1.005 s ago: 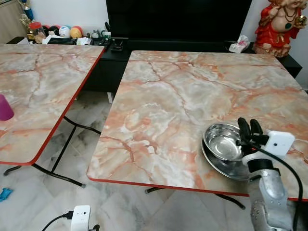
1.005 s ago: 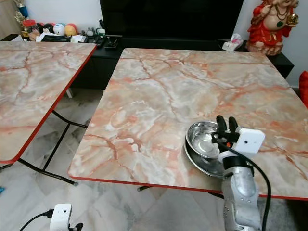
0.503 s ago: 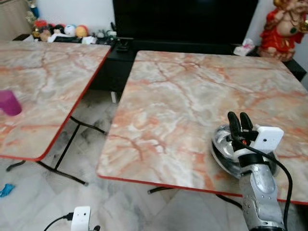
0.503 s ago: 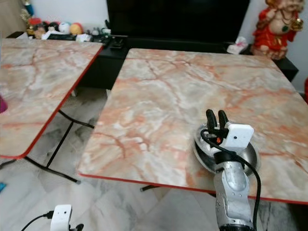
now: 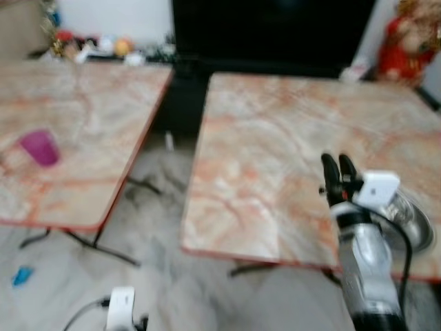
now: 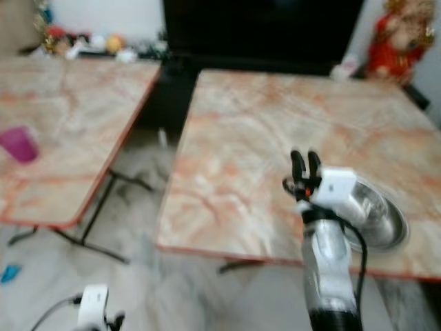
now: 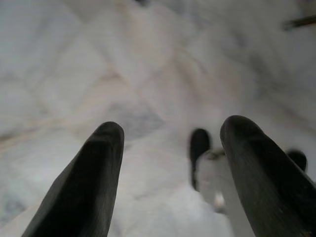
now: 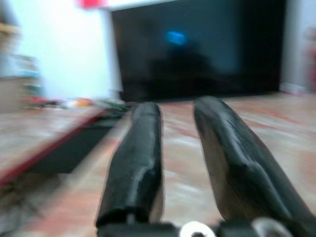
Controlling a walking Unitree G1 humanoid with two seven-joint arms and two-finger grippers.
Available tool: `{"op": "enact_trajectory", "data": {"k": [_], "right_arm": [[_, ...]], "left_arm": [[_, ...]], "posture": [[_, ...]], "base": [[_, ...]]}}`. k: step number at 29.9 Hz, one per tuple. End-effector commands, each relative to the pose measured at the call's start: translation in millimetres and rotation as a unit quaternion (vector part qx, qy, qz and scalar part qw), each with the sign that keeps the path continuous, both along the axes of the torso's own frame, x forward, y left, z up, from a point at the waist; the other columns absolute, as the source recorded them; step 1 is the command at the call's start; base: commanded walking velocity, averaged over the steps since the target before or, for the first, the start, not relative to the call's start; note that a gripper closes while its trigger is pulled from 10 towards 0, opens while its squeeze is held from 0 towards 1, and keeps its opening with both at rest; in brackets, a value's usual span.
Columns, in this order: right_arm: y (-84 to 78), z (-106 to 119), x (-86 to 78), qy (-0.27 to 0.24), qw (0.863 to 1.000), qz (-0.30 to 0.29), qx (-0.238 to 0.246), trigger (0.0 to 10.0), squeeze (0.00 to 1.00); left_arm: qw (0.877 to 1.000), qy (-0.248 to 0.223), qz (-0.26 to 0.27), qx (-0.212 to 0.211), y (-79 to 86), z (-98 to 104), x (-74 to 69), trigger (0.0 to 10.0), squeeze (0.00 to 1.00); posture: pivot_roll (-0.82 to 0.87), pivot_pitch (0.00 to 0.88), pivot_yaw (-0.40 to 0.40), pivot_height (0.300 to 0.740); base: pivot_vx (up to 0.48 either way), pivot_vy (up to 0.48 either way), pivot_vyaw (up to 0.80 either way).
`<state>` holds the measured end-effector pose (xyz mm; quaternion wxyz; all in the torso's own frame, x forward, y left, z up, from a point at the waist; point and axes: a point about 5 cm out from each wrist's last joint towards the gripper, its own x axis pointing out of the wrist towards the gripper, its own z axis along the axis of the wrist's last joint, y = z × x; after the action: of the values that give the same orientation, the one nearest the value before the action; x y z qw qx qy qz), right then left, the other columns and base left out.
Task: Setting the table
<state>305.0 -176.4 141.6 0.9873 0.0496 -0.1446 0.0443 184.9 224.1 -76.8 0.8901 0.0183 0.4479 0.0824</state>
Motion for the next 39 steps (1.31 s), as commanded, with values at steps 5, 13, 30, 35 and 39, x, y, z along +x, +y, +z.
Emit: {"op": "enact_trajectory", "data": {"k": [5,13,30,35,39], "right_arm": [[-7.2,2.3,0.2,-0.003,1.0,-0.01,-0.007,10.0,0.0],[-1.9,2.8,2.4,-0.002,1.0,-0.005,-0.007,10.0,0.0],[5.6,3.9,8.7,0.003,1.0,0.001,-0.009,10.0,0.0],[8.2,3.3,10.2,0.006,1.0,0.002,-0.01,10.0,0.0],[10.2,2.9,10.5,0.007,1.0,0.003,-0.009,10.0,0.0]], "left_arm": [[1.0,0.007,0.004,-0.007,-5.0,-2.7,-2.9,10.0,0.0],[1.0,0.005,0.003,-0.007,-5.0,-1.8,-1.0,10.0,0.0],[1.0,0.002,0.002,-0.007,-5.3,-1.1,0.6,10.0,0.0],[1.0,0.002,0.002,-0.007,-5.3,-1.0,0.7,10.0,0.0],[1.0,0.002,0.002,-0.007,-5.2,-1.1,0.4,10.0,0.0]], "posture": [[0.0,0.0,0.001,0.74],[0.0,0.0,0.004,0.74],[0.0,0.0,0.004,0.74],[0.0,0.0,0.003,0.74],[0.0,0.0,0.002,0.74]], "base": [[0.0,0.368,0.0],[0.0,0.368,0.0],[0.0,0.367,0.0],[0.0,0.365,0.0],[0.0,0.365,0.0]]}}
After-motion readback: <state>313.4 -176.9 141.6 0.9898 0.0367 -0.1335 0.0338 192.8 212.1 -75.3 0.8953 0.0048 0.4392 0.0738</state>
